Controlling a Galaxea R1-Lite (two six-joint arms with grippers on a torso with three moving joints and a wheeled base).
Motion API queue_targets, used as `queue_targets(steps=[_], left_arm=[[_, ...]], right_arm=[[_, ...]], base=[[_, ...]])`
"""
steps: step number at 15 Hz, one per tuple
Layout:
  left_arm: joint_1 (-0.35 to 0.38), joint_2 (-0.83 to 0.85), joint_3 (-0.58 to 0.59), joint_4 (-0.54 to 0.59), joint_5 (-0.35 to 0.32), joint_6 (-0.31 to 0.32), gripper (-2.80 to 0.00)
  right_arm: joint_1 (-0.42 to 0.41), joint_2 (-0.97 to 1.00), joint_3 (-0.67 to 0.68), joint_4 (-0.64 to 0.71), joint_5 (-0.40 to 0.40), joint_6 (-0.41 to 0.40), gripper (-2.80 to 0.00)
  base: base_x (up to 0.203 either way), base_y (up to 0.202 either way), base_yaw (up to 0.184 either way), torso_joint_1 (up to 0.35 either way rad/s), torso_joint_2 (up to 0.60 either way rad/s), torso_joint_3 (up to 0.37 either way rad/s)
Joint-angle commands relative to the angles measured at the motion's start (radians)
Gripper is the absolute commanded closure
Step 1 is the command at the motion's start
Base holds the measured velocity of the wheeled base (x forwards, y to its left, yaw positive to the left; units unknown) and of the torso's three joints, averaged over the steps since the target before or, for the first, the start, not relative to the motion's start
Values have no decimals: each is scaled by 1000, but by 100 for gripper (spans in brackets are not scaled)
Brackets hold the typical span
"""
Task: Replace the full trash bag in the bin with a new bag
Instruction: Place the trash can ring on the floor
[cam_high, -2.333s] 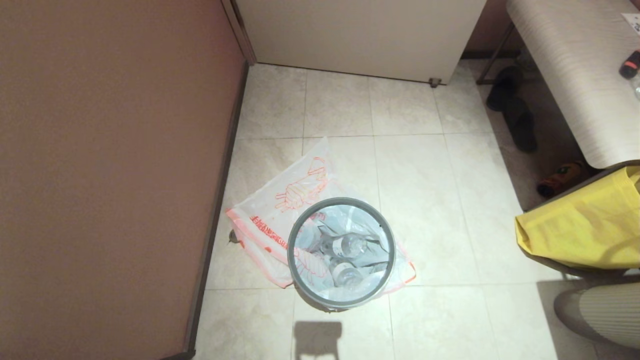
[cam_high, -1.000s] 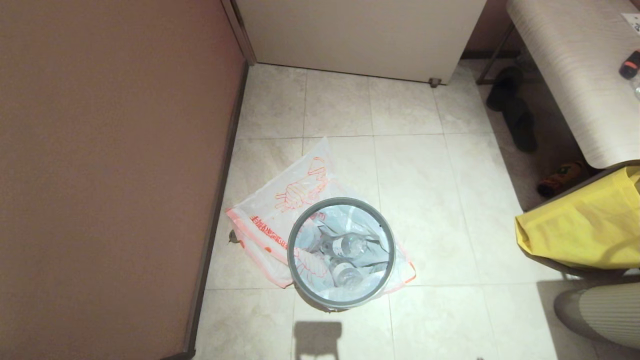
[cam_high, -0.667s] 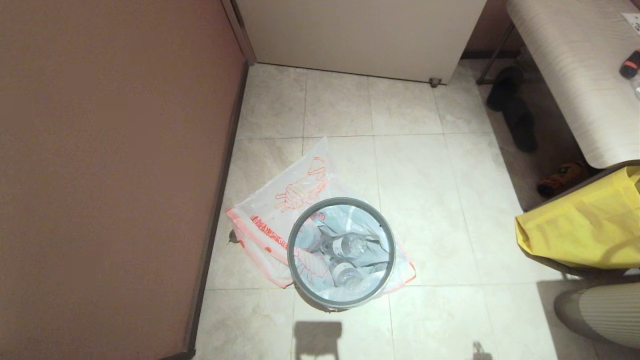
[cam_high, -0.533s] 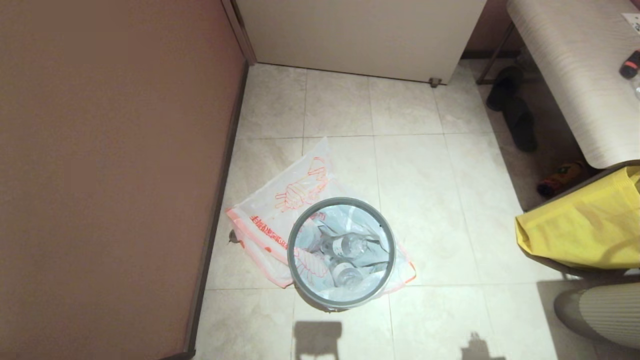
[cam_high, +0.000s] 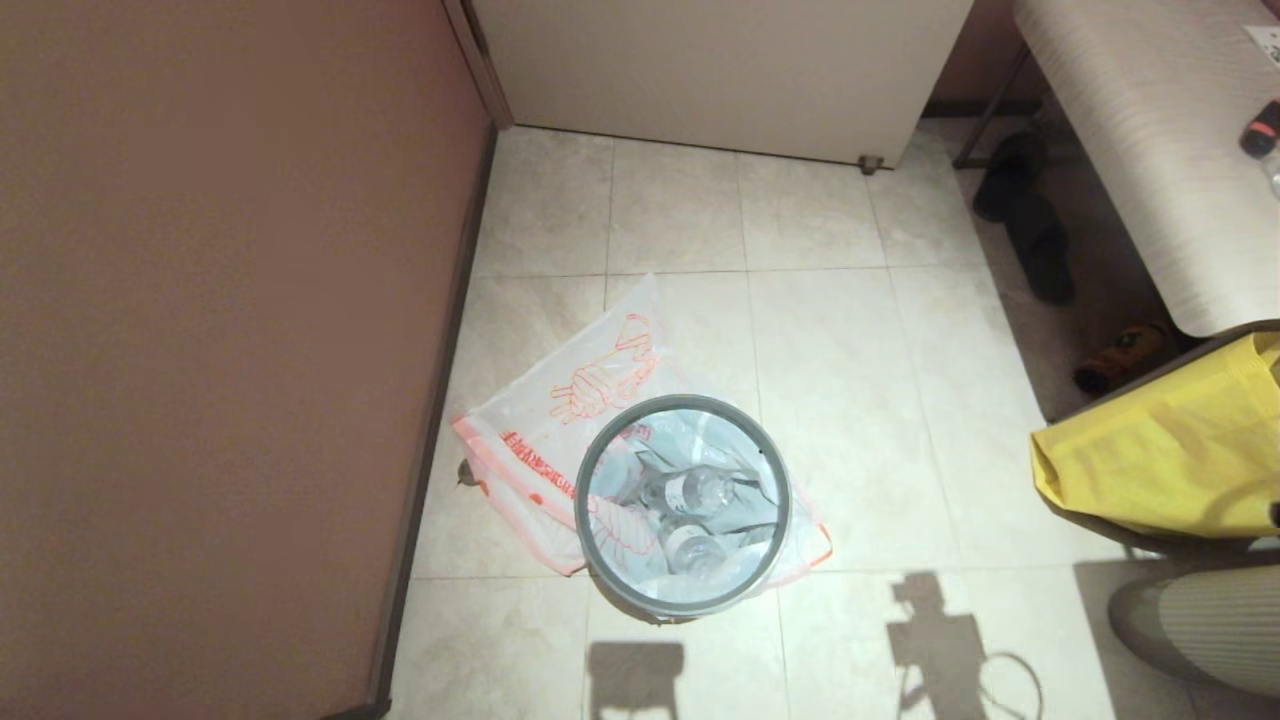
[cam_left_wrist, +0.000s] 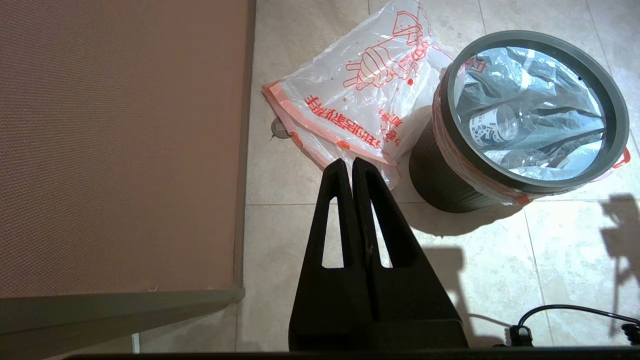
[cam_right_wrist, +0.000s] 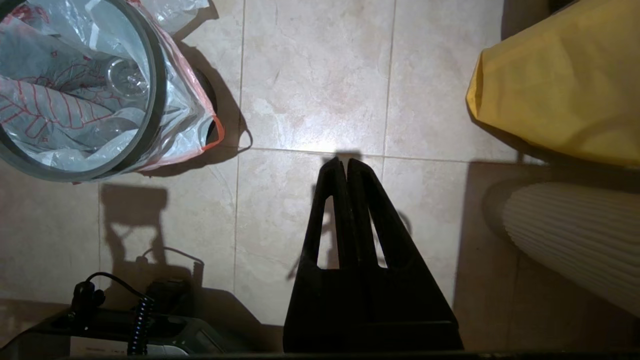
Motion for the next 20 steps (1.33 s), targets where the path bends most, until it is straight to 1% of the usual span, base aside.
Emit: queue_targets(steps=[1,3,5,8,11,13,16,18,19,20], left_arm=[[0,0,0,0,0,-2,0],[0,0,0,0,0,0,0],[1,0,0,0,0,-1,0],[0,0,0,0,0,-2,0],[0,0,0,0,0,-1,0],[0,0,0,0,0,-2,0],[0,0,0,0,0,-2,0],[0,0,0,0,0,0,0],[0,0,0,0,0,-2,0],[0,0,0,0,0,-2,0]], right_arm=[[77,283,-28,-86,-51,24,0],[174,473,-72,-189,-150,65,0],[271,634,-165,-246,-239,91,0],[407,811,-308,-282,-311,108,0],[445,946,-404,-292,-339,133,0],[457,1009,-438,-290,-344,149,0],[477,1110,-480,-293,-353,153,0],[491,1164,-539,-295,-367,154,0],[517,1168,-564,-293,-372,155,-280],[540,1173,-577,-290,-377,154,-280]], base=[[0,0,0,0,0,0],[0,0,0,0,0,0],[0,0,0,0,0,0],[0,0,0,0,0,0],[0,0,0,0,0,0],[0,0,0,0,0,0],[0,0,0,0,0,0],[0,0,0,0,0,0],[0,0,0,0,0,0],[0,0,0,0,0,0]])
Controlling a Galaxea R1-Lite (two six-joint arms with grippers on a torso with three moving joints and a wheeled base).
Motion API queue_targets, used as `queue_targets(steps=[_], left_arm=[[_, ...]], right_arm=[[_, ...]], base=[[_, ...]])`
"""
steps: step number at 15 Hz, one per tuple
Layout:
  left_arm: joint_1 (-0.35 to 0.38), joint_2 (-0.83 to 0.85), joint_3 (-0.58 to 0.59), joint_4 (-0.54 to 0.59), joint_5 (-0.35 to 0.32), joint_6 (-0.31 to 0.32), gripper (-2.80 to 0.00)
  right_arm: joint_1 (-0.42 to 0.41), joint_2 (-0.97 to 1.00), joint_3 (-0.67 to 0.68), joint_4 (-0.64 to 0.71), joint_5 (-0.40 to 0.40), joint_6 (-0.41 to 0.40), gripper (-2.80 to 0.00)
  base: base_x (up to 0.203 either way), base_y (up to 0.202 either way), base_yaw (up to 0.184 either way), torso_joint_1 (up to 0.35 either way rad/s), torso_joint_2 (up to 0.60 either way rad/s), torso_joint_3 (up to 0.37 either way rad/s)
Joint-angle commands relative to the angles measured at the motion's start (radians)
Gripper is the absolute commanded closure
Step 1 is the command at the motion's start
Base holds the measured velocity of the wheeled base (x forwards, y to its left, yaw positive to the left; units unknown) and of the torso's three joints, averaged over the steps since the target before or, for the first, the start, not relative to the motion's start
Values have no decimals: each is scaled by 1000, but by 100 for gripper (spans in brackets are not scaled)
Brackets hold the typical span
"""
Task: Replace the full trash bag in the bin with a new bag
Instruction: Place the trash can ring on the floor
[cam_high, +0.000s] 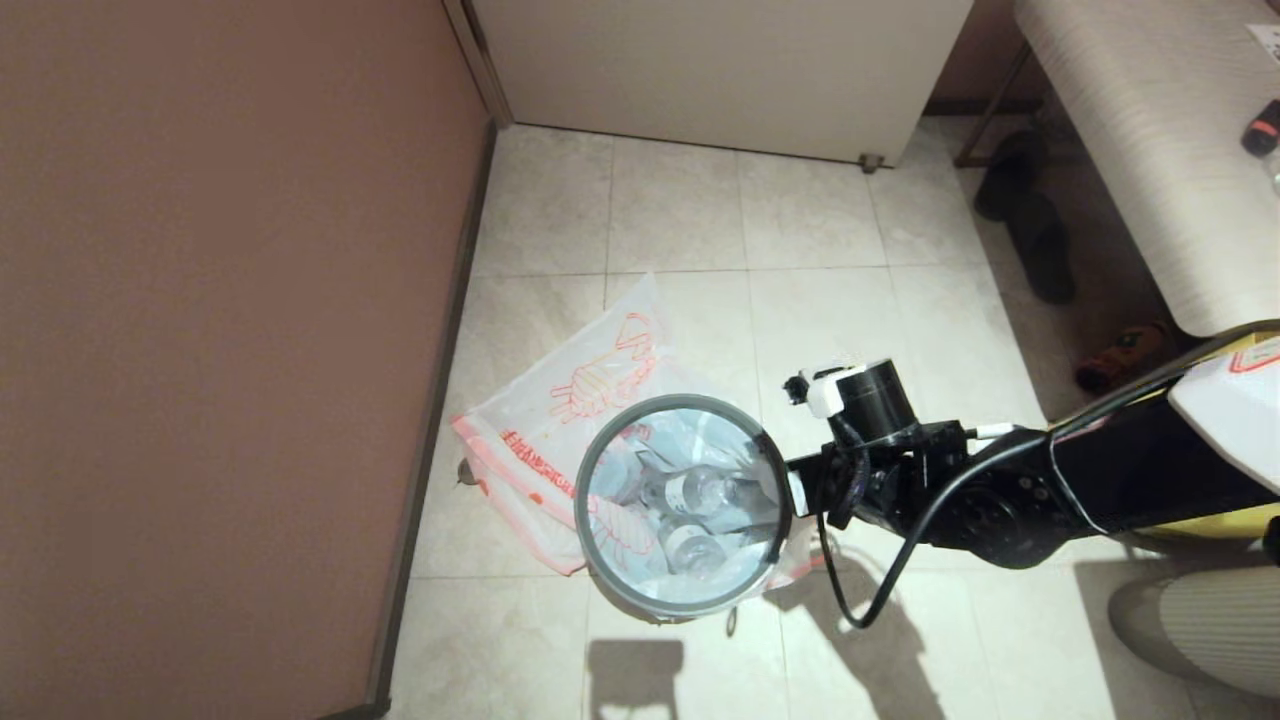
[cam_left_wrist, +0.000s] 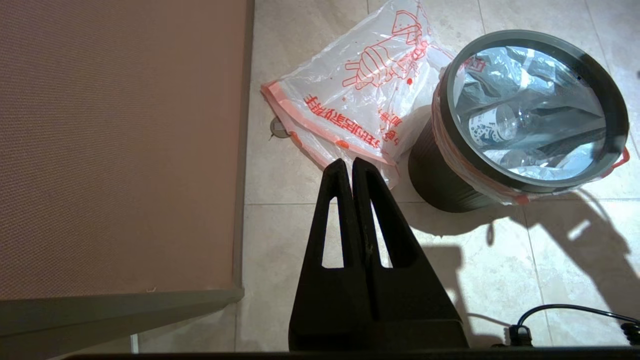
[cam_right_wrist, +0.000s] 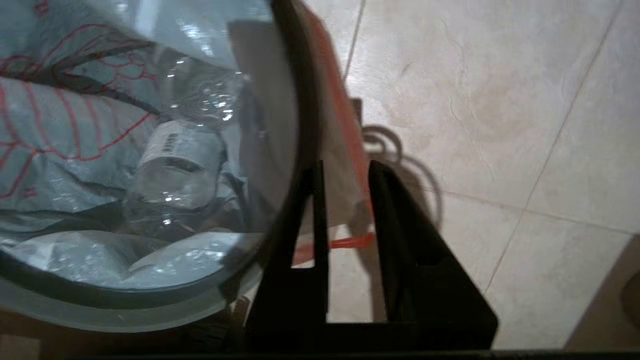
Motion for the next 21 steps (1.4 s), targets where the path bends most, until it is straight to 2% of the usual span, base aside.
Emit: queue_targets(steps=[1,5,11,12,13,21], left_arm=[[0,1,0,-1,0,1,0],[2,1,0,-1,0,0,0],[0,1,0,-1,0,1,0],[0,1,0,-1,0,1,0],[0,1,0,-1,0,-1,0],[0,1,0,-1,0,0,0]], right_arm=[[51,45,-41,4,-22,-1,-280],[70,104,-89,4,-58,-21,-280],[45,181,-124,-16,-86,-36,-280],[41,184,-127,-18,-87,-36,-117],[38,187,-128,-18,-87,-37,0],[34,158,-124,-63,-88,-39,0]], base=[[0,0,0,0,0,0],[0,0,0,0,0,0],[0,0,0,0,0,0],[0,0,0,0,0,0],[0,0,0,0,0,0],[0,0,0,0,0,0]])
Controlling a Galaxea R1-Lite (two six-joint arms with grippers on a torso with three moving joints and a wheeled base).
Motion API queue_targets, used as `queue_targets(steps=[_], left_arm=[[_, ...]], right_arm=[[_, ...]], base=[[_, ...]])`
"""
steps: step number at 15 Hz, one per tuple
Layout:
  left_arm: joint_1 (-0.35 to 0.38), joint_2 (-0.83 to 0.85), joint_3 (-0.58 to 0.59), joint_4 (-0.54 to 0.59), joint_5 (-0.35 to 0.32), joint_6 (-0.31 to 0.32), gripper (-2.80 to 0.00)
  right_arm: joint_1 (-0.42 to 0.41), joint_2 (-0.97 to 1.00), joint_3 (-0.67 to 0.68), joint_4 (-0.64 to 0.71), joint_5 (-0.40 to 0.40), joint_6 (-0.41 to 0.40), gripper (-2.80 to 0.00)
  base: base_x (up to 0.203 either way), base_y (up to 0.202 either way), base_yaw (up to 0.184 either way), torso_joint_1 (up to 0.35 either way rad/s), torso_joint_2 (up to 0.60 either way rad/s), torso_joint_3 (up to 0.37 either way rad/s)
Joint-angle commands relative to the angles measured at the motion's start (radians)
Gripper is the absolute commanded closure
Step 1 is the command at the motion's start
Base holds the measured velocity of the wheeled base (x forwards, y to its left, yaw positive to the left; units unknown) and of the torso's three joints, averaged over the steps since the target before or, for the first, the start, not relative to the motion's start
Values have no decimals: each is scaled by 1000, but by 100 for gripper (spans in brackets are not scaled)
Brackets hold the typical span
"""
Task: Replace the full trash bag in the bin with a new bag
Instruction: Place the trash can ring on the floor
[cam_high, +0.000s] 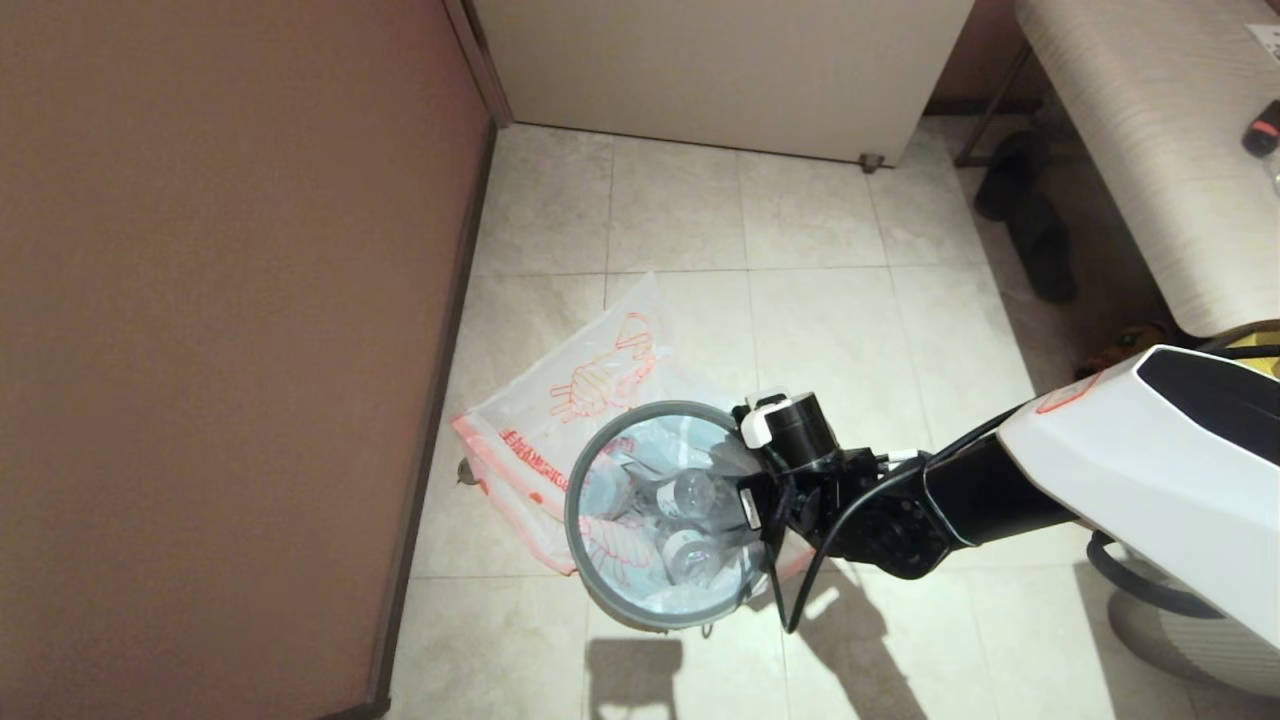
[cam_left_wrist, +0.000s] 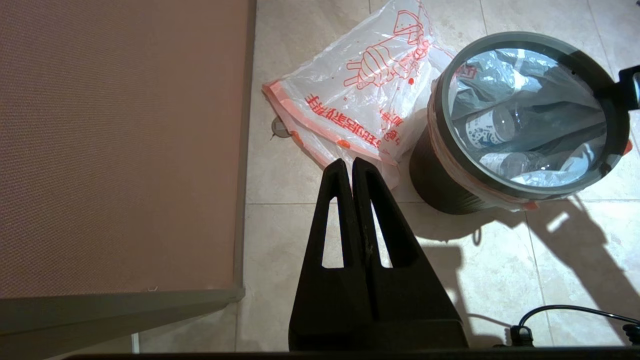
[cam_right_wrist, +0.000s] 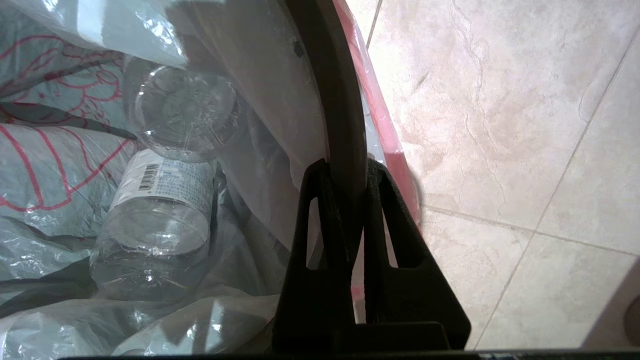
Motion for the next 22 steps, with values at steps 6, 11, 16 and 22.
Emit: queue_targets(steps=[6,11,16,22], left_arm=[[0,1,0,-1,0,0,0],[0,1,0,-1,0,0,0],[0,1,0,-1,0,1,0],[0,1,0,-1,0,1,0]], right_arm=[[10,-124,36,1,-4,-27,0],[34,-169,97,4,-7,-19,0],[33,-201,129,3,0,11,0],[33,-301,157,4,20,47,0]], base=[[0,0,0,0,0,0],[0,0,0,0,0,0],[0,0,0,0,0,0],[0,0,0,0,0,0]])
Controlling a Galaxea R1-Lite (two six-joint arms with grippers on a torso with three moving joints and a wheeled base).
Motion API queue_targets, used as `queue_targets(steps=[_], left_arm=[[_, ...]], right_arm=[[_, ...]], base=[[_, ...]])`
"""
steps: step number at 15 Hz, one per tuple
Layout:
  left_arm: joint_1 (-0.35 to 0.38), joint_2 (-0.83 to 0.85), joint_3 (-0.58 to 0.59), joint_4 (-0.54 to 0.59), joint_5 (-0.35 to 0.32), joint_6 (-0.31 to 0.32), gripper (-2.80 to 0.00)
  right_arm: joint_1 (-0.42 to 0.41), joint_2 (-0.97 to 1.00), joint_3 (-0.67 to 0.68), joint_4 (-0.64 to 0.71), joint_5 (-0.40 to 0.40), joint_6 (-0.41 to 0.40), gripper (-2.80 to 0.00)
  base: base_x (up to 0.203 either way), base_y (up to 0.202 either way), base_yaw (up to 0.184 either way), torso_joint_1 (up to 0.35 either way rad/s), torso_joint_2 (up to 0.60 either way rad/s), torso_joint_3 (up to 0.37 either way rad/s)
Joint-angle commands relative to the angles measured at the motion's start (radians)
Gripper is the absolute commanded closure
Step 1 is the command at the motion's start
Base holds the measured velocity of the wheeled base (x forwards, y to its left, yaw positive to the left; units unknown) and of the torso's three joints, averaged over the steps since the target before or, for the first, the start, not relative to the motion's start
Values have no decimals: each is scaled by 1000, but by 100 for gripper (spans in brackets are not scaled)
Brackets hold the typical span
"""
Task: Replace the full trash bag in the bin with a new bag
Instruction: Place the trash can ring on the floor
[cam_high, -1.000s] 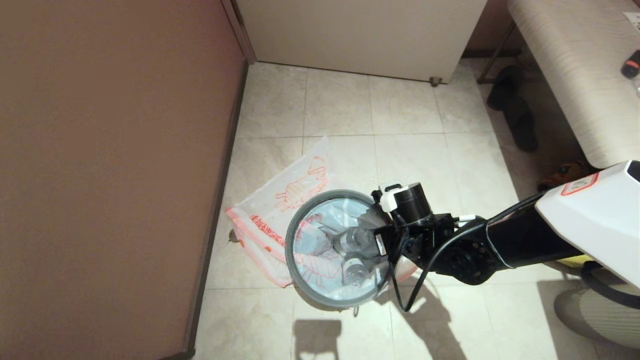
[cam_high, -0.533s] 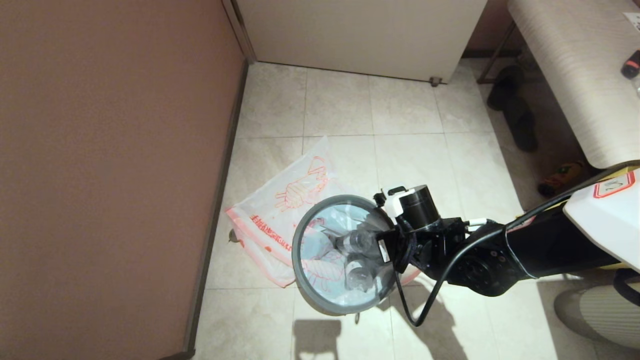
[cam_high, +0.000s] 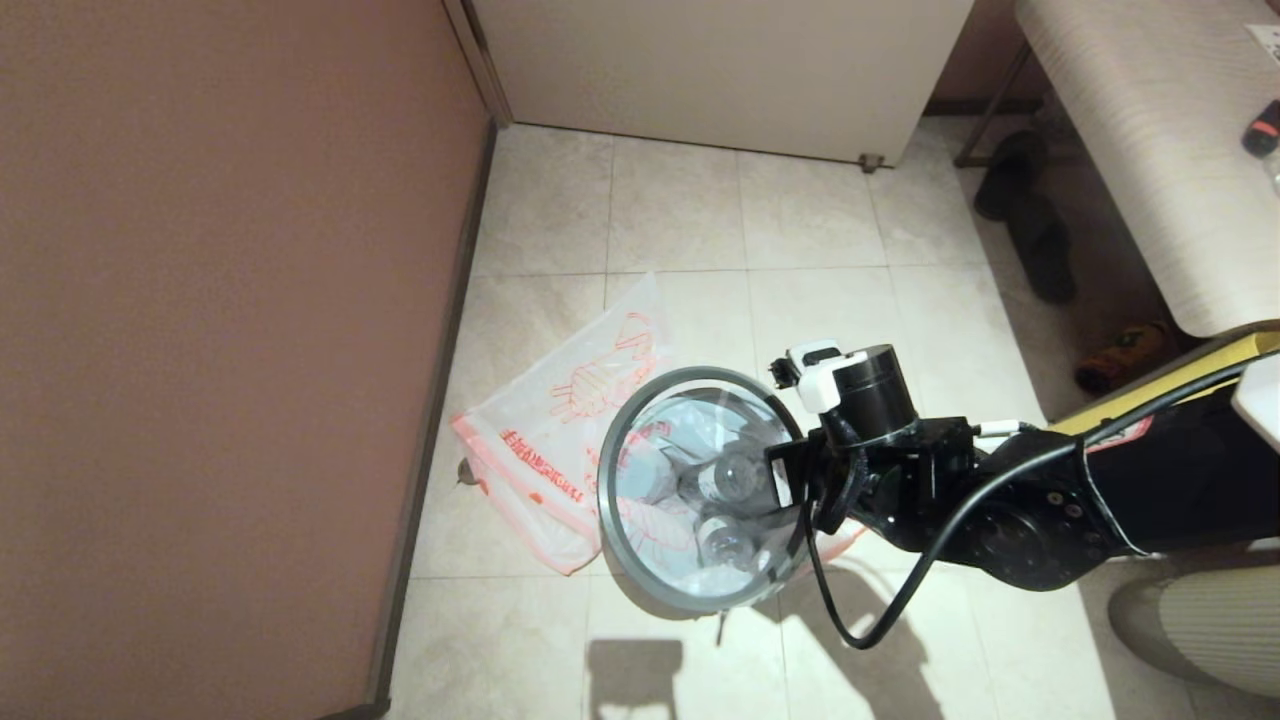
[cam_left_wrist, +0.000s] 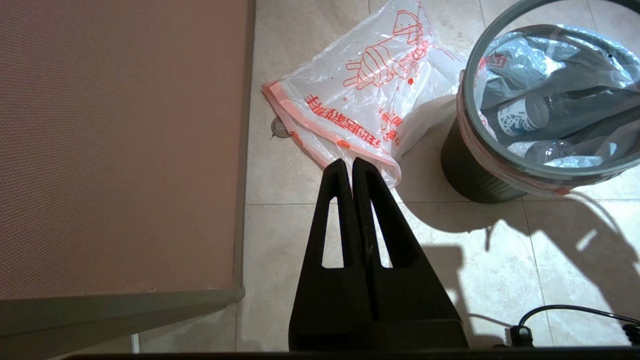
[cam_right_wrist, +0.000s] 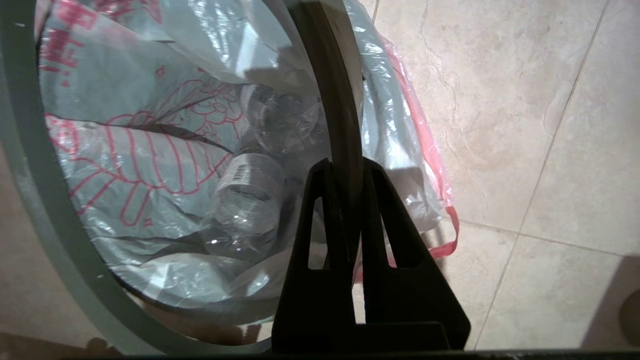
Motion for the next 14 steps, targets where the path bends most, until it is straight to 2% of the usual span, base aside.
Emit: queue_targets(steps=[1,4,6,11,14], left_arm=[[0,0,0,0,0,0,0],[0,0,0,0,0,-1,0],[0,0,0,0,0,-1,0],[0,0,0,0,0,-1,0],[0,0,0,0,0,0,0]], right_arm=[[-1,-57,14,-3,13,19,0],[-16,-130,26,-5,26,29,0],[-75,-169,26,-5,28,52,0],[-323,-243,81,-2,36,116,0],[-481,-277,112,4,131,185,0]], base=[[0,0,0,0,0,0],[0,0,0,0,0,0],[0,0,0,0,0,0],[0,0,0,0,0,0],[0,0,0,0,0,0]])
